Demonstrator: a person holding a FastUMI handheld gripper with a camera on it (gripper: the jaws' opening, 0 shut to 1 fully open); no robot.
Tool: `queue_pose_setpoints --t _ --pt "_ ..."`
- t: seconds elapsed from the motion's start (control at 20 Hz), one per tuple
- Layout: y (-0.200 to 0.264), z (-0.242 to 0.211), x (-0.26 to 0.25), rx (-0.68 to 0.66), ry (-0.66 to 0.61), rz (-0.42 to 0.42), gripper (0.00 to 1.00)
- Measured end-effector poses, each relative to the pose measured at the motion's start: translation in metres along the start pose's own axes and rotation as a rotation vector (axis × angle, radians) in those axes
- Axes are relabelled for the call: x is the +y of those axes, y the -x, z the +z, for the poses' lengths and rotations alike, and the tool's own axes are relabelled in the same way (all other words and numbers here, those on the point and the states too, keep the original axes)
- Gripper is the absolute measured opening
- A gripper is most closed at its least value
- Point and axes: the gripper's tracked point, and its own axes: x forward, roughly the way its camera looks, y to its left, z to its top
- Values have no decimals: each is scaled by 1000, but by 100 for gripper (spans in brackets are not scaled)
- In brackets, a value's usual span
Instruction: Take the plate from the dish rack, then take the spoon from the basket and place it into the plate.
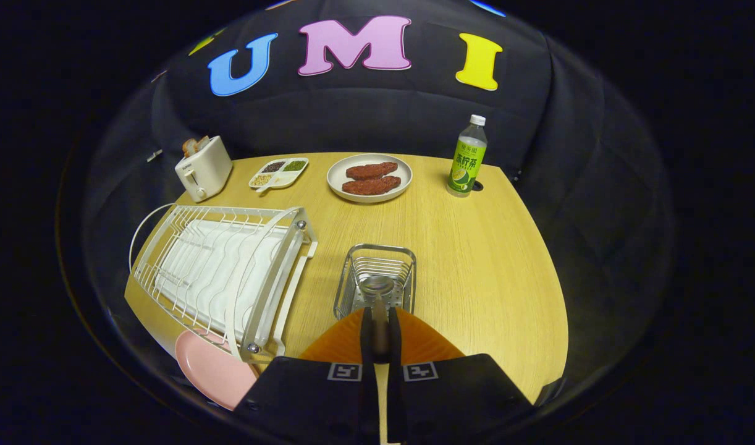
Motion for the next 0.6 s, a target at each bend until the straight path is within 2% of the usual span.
queue_pose_setpoints --t 0.35,0.5,0.6 --pt "57 40 -4 -90 24 9 9" --pt "96 57 10 -135 54 57 9" --pt "121 68 30 -164 65 124 9"
